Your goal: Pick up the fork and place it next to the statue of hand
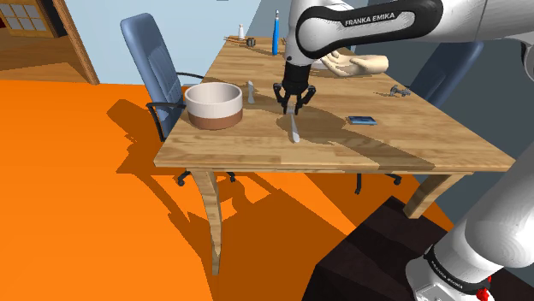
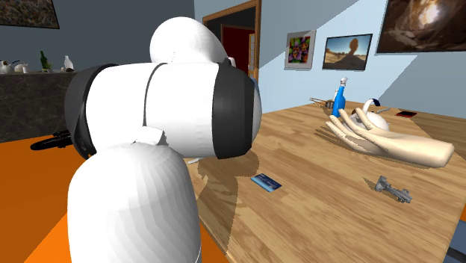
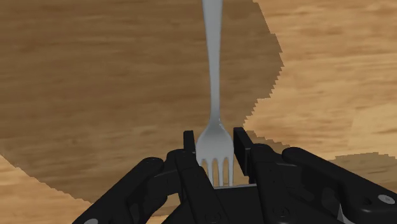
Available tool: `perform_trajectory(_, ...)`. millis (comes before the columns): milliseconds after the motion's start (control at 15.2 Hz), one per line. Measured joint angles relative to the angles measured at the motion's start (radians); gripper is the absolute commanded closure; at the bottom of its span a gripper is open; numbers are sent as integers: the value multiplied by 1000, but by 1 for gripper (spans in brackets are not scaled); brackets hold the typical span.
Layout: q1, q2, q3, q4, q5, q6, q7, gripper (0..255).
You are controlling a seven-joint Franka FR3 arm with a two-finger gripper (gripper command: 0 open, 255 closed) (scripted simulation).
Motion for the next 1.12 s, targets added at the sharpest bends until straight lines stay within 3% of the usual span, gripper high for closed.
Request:
perform_trajectory(528,1,1,1,2,2,0,-1,255)
perform_trajectory(1122,4,6,3,116,4,-115,-5,255)
